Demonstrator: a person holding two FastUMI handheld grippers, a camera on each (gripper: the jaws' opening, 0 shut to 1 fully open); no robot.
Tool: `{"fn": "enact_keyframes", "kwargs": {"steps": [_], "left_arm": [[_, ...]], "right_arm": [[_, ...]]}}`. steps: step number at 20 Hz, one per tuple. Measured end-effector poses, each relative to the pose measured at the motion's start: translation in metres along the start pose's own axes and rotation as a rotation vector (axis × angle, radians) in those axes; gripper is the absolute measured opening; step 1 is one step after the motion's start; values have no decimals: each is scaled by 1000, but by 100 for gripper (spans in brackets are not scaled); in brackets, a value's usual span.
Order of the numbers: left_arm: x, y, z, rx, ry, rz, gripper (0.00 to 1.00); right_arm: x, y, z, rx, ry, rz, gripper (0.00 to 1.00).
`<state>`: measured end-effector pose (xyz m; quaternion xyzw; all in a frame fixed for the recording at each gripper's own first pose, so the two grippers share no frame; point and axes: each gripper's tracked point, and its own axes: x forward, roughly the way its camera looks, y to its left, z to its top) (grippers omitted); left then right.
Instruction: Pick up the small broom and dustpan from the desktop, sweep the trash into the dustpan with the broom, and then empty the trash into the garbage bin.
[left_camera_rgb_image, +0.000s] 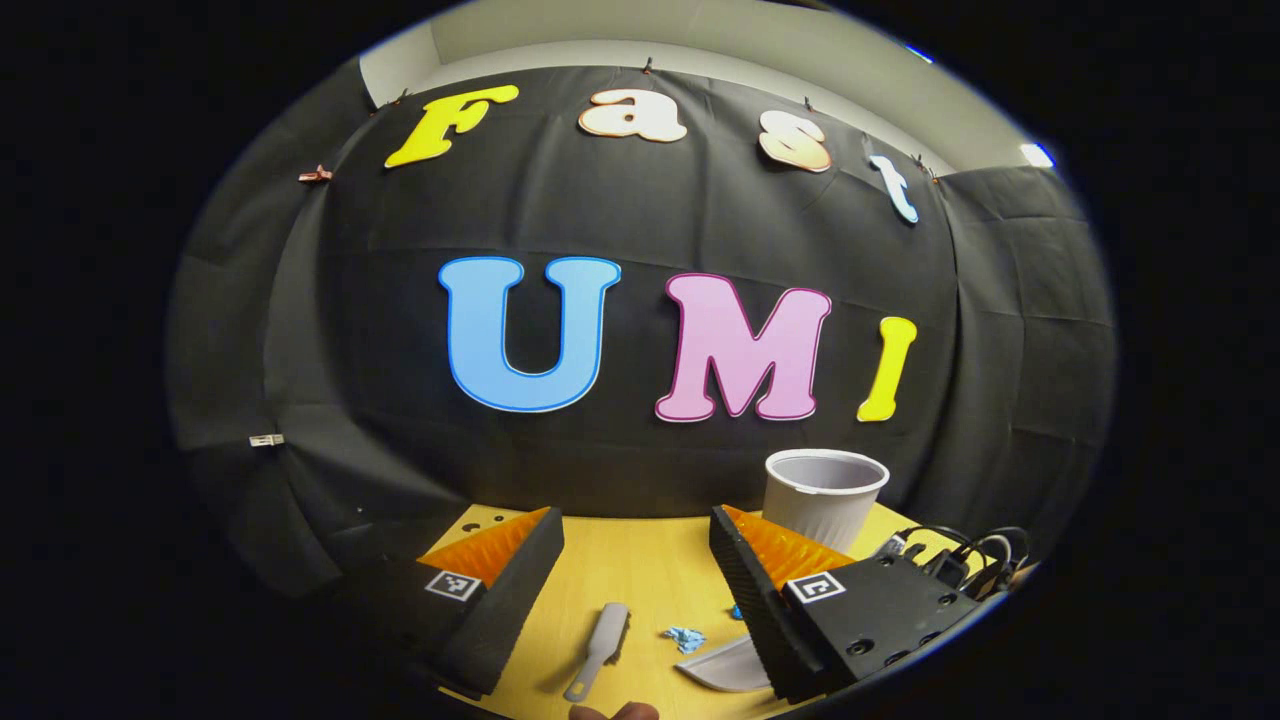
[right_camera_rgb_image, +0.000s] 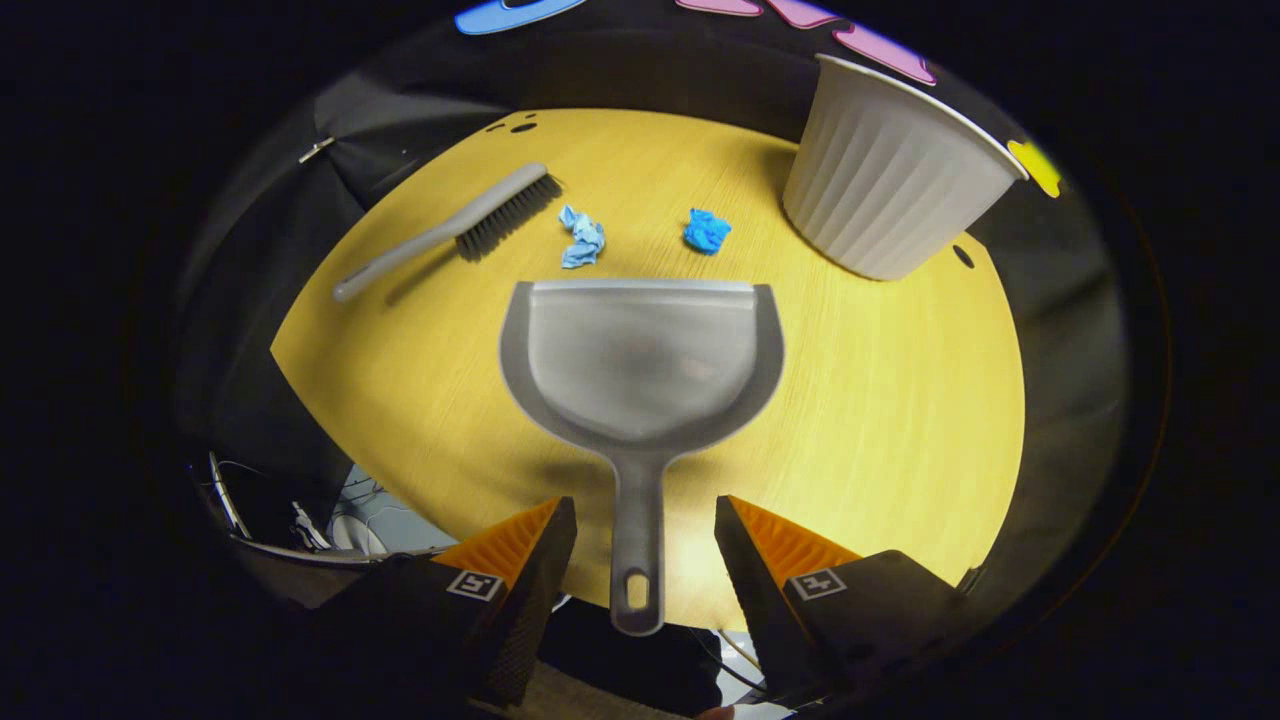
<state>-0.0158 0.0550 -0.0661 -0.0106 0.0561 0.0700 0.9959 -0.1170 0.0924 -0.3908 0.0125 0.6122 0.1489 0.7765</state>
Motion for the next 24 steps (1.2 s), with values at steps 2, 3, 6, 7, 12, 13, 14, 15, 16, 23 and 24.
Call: {"fn": "enact_keyframes", "kwargs": {"steps": [2, 3, 6, 7, 12, 13, 14, 15, 16, 23, 24], "left_arm": [[-2, 4, -2, 10, 5, 14, 95], [-3, 6, -4, 14, 10, 21, 95], [-5, 10, -8, 22, 21, 38, 95], [-5, 11, -11, 24, 25, 42, 95], [-1, 13, -18, 23, 48, 56, 95], [0, 13, -19, 21, 50, 57, 95], [2, 12, -20, 19, 51, 59, 95], [4, 12, -22, 18, 55, 59, 95], [6, 11, -23, 19, 60, 61, 95], [17, 15, -90, 34, 223, 49, 95], [19, 18, -102, 42, 259, 52, 95]], "right_arm": [[20, -2, 0, -6, 21, -13, 87], [27, -5, 0, -12, 33, -22, 85], [43, 1, 3, -8, 51, -10, 84], [47, 1, 5, 1, 48, -13, 81], [63, 4, 6, 50, 70, -18, 56], [63, 4, 6, 58, 68, -15, 53], [62, 3, 7, 63, 64, -12, 51], [61, 2, 10, 58, 61, -6, 48], [62, 0, 9, 51, 59, -2, 43], [41, -22, -3, -107, 3, 20, 36], [36, -26, -5, -121, -2, 18, 36]]}}
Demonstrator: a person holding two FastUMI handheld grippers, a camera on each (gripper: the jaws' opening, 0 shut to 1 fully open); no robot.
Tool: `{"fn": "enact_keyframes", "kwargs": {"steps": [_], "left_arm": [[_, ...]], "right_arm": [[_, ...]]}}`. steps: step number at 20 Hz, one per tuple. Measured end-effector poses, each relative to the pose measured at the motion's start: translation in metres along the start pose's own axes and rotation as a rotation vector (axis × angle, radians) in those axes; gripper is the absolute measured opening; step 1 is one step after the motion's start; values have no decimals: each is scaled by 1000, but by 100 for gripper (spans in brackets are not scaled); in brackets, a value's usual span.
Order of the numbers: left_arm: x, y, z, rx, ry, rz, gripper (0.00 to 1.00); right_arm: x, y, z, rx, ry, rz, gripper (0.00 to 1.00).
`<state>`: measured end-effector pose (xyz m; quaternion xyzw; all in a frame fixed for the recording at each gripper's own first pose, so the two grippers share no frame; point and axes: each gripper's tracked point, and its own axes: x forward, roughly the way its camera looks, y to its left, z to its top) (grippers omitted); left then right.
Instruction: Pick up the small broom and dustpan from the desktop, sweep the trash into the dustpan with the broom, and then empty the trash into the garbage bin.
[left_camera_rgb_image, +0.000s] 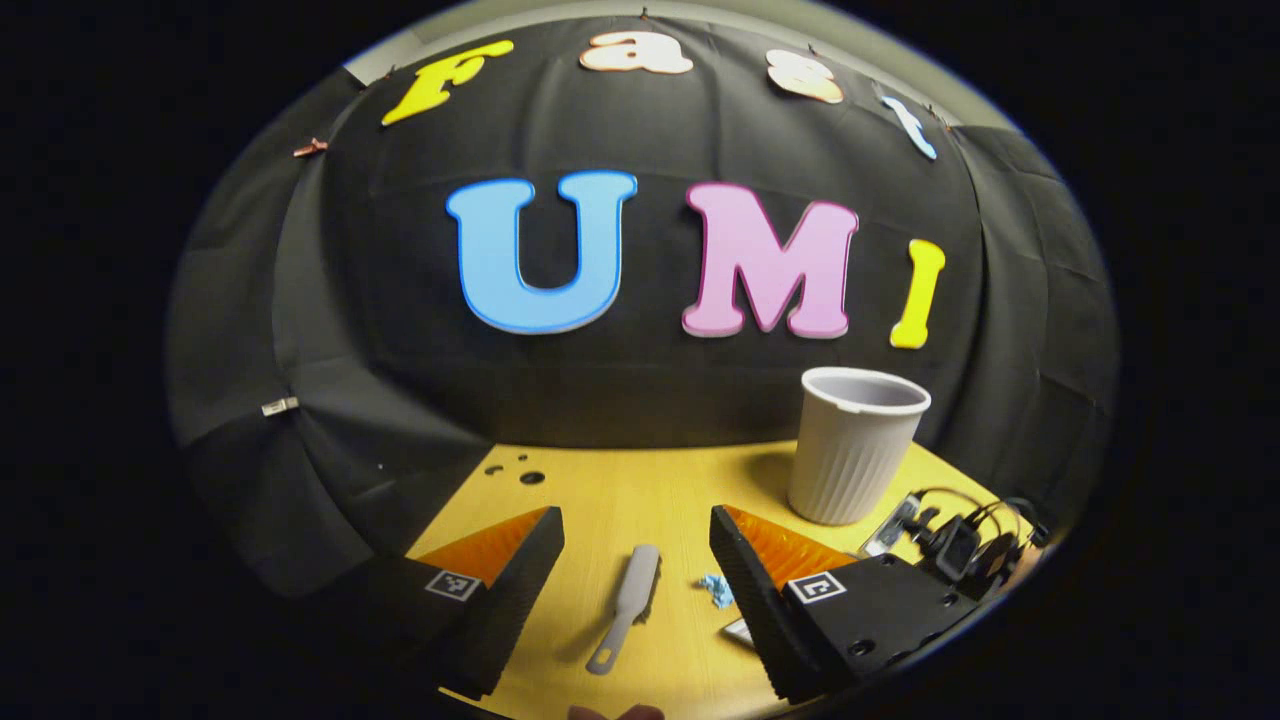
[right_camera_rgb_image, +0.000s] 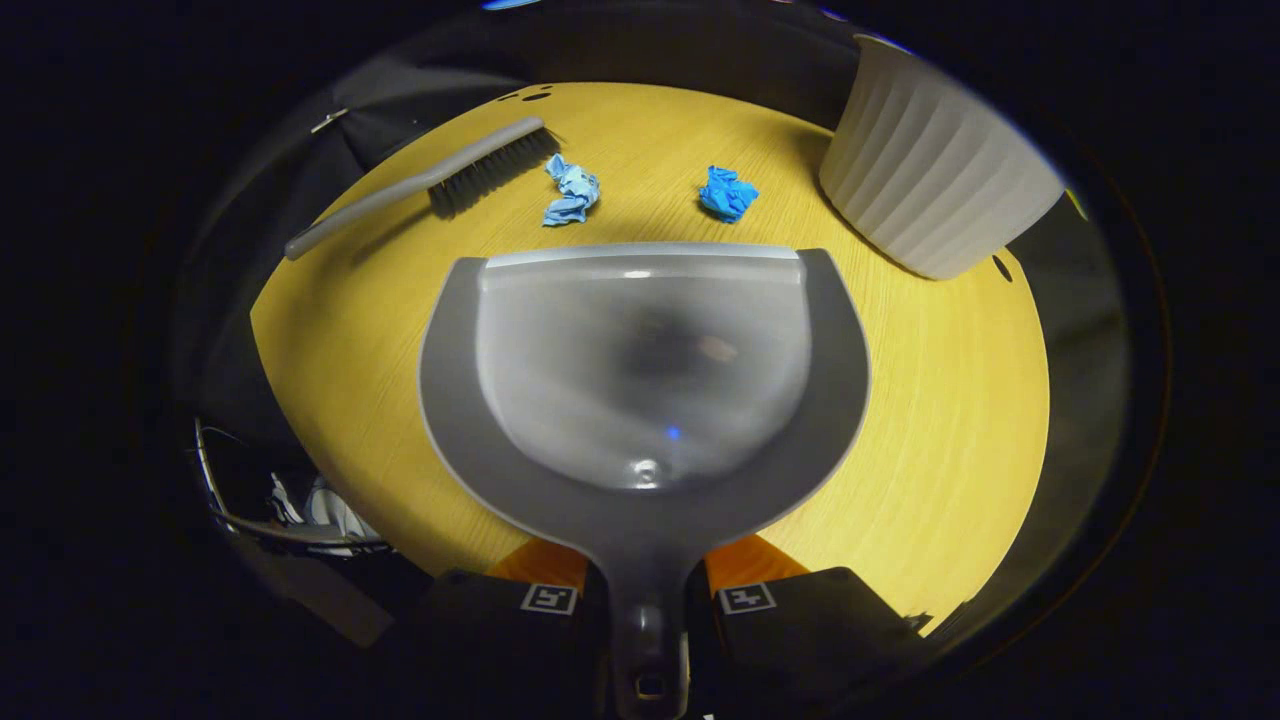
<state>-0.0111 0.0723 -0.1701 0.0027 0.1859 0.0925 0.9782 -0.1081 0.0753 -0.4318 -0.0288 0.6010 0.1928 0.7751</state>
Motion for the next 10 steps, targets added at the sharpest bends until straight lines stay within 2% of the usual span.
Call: {"fn": "enact_keyframes", "kwargs": {"steps": [1, 2, 10], "left_arm": [[5, 1, -15, 14, 41, 3, 91], [11, 3, -28, 28, 80, 3, 96], [72, 4, -148, 115, 540, -73, 94]], "right_arm": [[-4, -4, -1, -15, -4, -3, 36], [-8, -8, -3, -25, -11, -6, 36], [-21, -36, -9, 5, -30, -9, 36]]}}
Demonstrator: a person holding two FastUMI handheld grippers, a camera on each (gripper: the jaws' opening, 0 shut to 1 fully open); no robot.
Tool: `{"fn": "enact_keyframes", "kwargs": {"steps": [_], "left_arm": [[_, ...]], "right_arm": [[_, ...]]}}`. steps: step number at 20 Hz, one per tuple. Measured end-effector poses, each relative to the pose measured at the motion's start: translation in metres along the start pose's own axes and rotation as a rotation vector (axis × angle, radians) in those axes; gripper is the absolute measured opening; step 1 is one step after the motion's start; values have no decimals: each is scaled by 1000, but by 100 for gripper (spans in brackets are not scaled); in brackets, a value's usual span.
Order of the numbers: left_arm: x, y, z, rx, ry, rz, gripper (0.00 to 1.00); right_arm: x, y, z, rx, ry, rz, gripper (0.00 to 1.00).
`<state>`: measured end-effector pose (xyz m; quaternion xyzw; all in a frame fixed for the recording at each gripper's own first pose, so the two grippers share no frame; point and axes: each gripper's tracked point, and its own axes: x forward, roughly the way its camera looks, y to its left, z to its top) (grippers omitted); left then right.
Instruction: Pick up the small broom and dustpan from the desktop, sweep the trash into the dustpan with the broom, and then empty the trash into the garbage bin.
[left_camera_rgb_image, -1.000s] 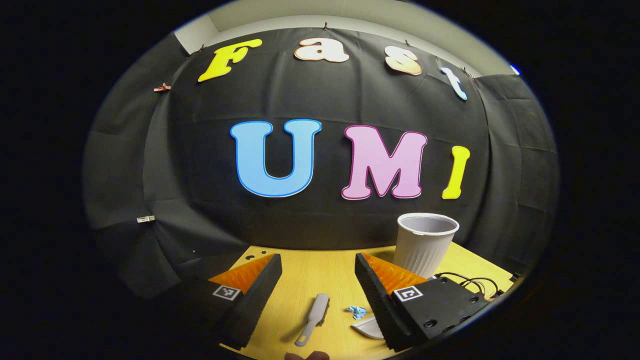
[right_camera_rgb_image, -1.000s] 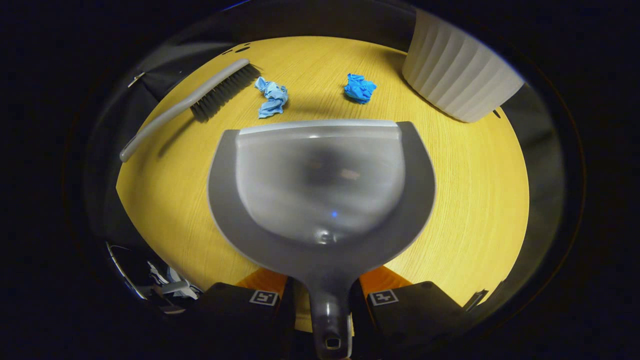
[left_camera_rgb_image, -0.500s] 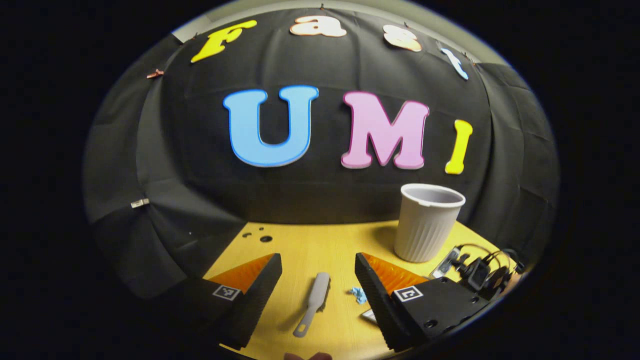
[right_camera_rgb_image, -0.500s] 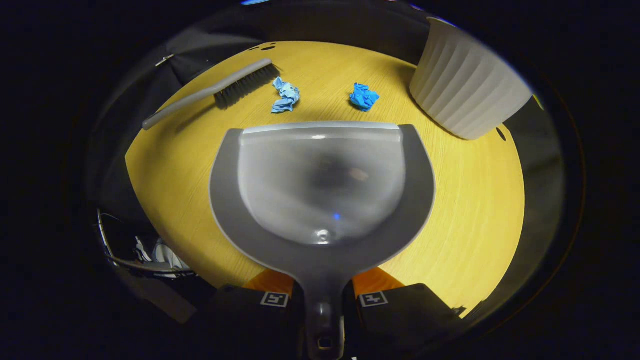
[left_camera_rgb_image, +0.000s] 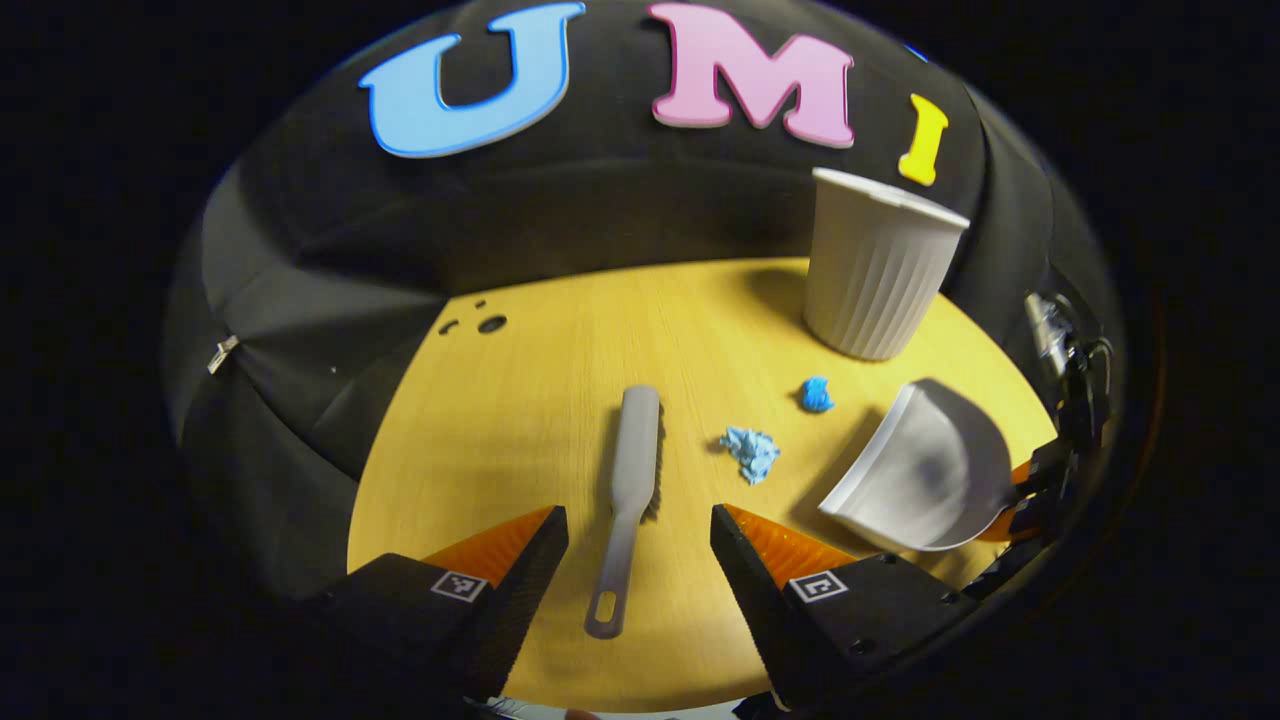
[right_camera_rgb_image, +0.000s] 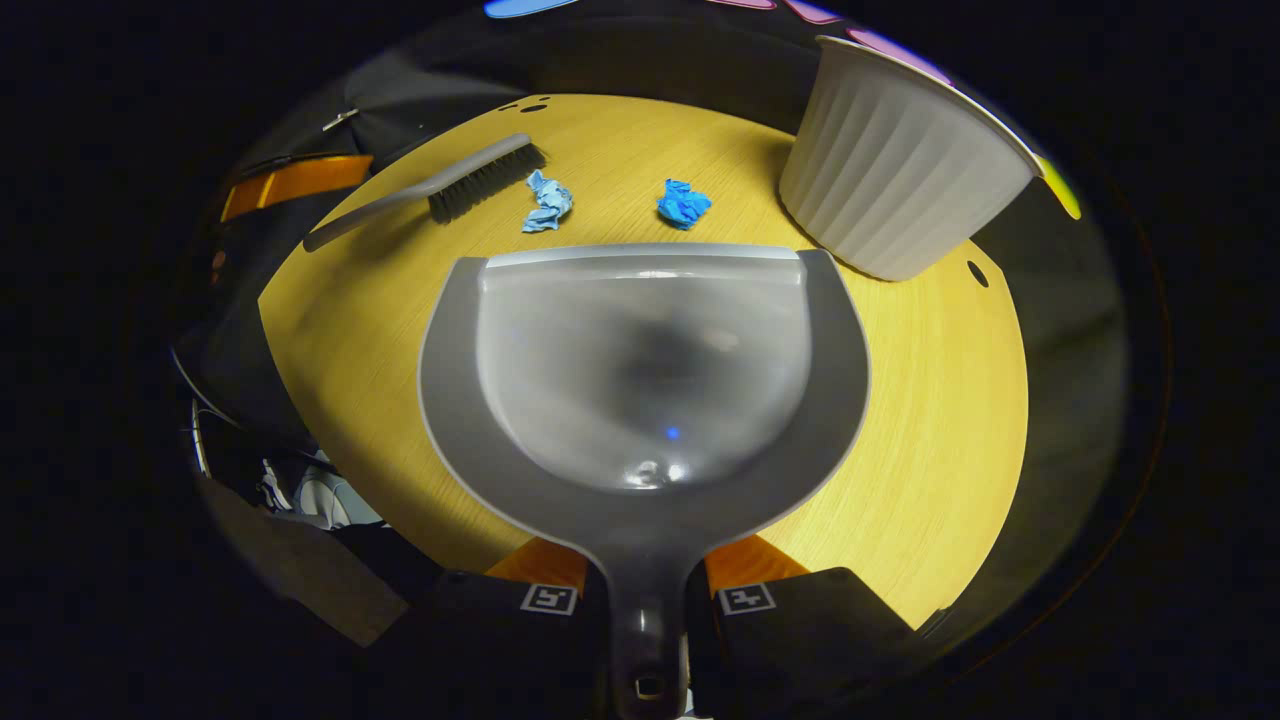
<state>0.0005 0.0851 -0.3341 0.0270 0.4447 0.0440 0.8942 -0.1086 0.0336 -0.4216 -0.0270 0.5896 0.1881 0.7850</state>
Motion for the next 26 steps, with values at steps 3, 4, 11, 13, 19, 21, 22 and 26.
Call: {"fn": "enact_keyframes", "kwargs": {"steps": [3, 4, 11, 13, 19, 21, 22, 26], "left_arm": [[36, 6, -23, 12, 131, -7, 90], [47, 8, -30, 17, 172, -5, 87], [87, 12, -57, 41, 318, -22, 62], [92, 14, -59, 60, 335, -14, 49], [106, 11, -44, 152, 330, -39, 33], [114, 1, -32, 188, 310, -65, 32], [118, -5, -27, 203, 310, -80, 29], [135, -33, -4, 280, 297, -135, 29]], "right_arm": [[-3, -7, -2, 12, -4, 2, 36], [-3, -9, -2, 16, -3, 0, 36], [-6, -15, -1, 16, -6, 3, 36], [-4, -14, -4, -12, 14, 14, 36], [9, -23, -4, -140, 82, 24, 36], [15, -27, 0, -160, 93, 26, 36], [20, -28, 2, -167, 97, 30, 36], [26, -30, 8, -200, 103, 52, 36]]}}
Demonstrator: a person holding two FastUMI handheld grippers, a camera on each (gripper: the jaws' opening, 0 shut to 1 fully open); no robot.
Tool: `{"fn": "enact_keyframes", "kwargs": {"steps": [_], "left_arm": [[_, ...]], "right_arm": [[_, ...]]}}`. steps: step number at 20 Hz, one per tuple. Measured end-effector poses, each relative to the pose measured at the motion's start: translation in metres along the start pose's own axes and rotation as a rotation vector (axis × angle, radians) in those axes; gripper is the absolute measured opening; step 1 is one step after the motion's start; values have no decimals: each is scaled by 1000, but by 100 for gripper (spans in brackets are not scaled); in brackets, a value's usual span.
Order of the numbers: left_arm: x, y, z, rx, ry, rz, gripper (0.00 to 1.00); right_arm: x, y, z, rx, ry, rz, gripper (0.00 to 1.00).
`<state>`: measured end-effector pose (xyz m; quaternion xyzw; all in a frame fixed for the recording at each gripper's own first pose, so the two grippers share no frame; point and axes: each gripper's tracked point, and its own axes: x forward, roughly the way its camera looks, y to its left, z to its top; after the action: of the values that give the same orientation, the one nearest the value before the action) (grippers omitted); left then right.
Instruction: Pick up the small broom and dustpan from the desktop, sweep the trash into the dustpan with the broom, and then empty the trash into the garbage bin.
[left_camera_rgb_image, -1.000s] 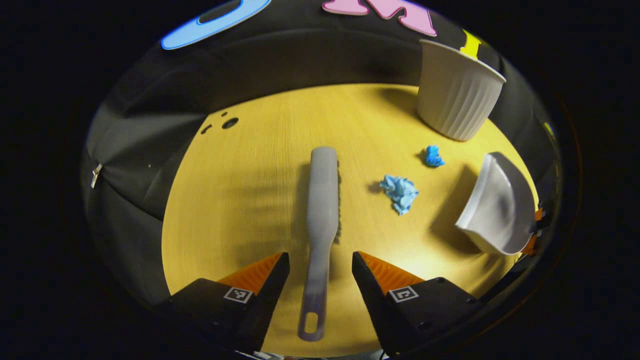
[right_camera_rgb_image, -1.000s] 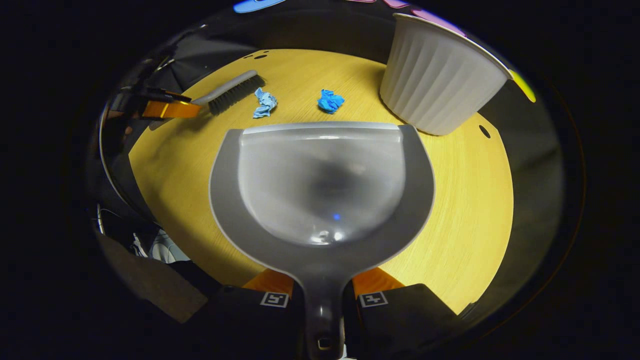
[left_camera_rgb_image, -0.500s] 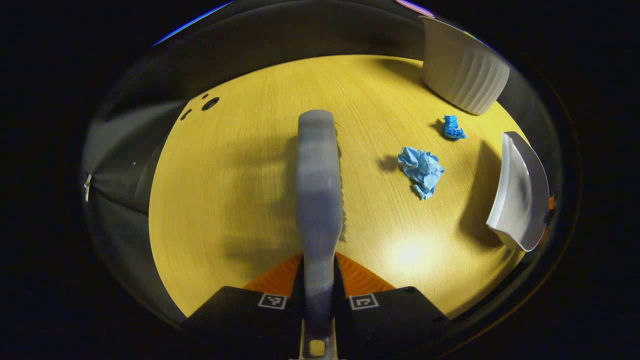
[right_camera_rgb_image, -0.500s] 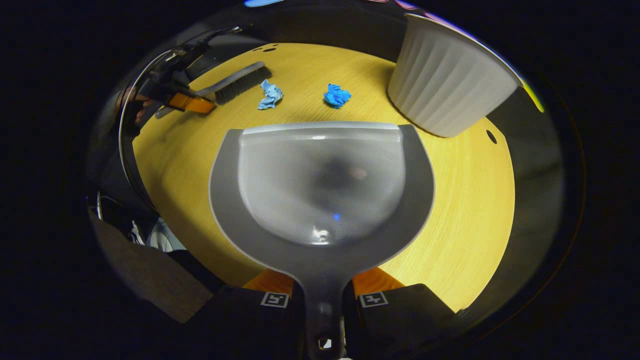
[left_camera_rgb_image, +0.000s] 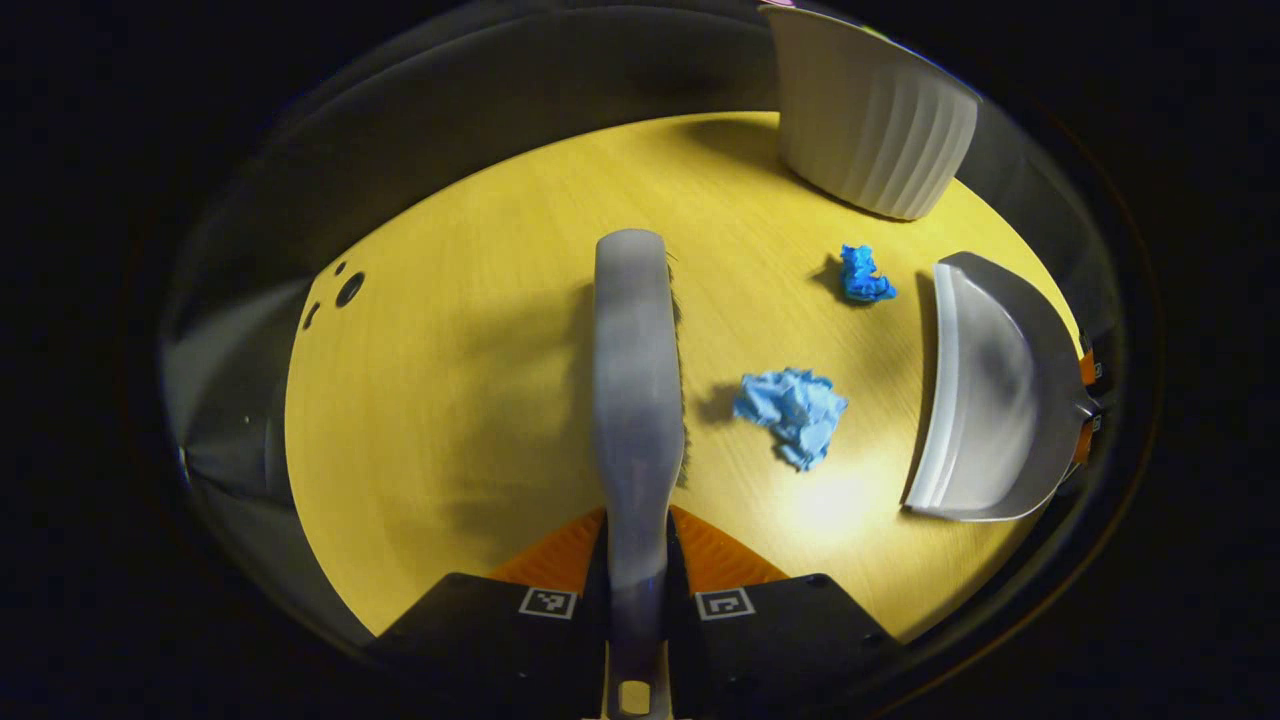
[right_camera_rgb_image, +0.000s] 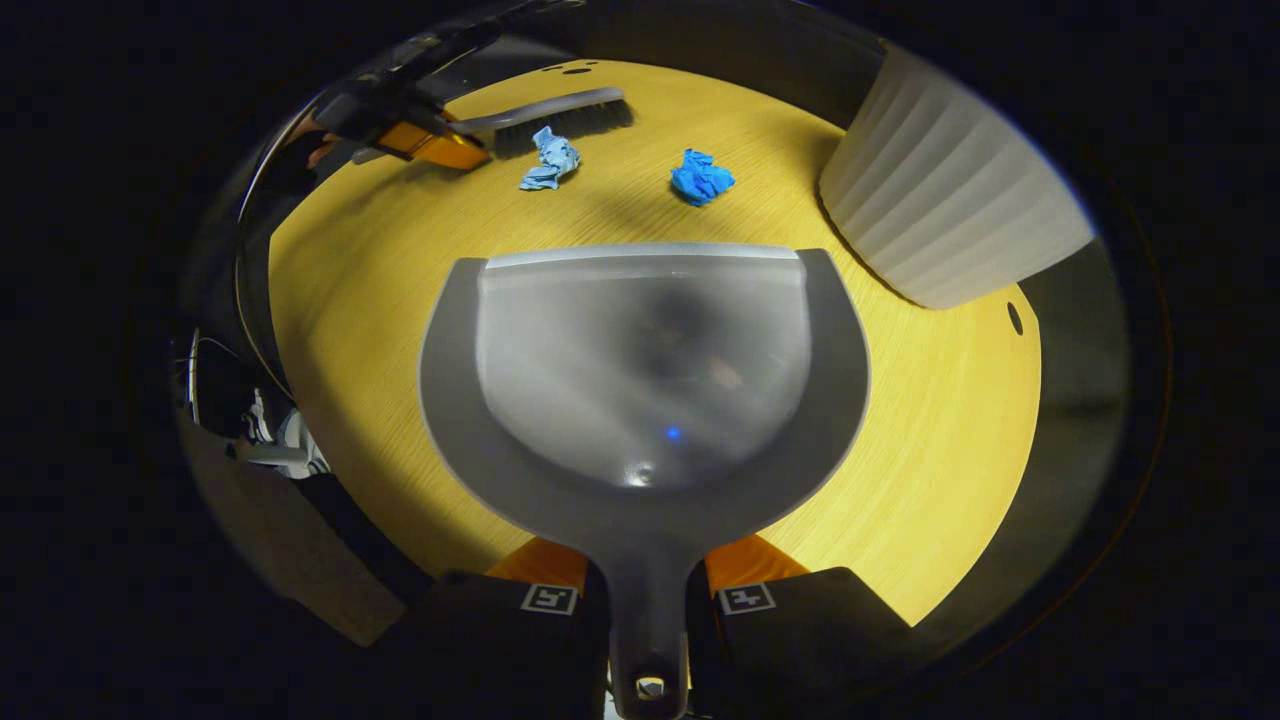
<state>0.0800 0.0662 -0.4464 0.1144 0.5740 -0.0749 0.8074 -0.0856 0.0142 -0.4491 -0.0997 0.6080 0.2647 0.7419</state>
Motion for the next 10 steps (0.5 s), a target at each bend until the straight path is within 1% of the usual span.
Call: {"fn": "enact_keyframes", "kwargs": {"steps": [2, 5, 6, 7, 10], "left_arm": [[3, -12, 15, 56, -7, -30, 29], [6, -40, 26, 127, -15, -104, 29], [4, -49, 29, 148, -17, -127, 31], [3, -58, 31, 168, -17, -147, 29], [-3, -86, 35, 219, -9, -209, 28]], "right_arm": [[3, -2, 3, -11, -1, 6, 36], [5, -3, 6, -9, 0, 18, 36], [7, -4, 7, -6, -2, 23, 36], [8, -5, 8, -4, -3, 27, 36], [11, -4, 11, -5, -3, 40, 36]]}}
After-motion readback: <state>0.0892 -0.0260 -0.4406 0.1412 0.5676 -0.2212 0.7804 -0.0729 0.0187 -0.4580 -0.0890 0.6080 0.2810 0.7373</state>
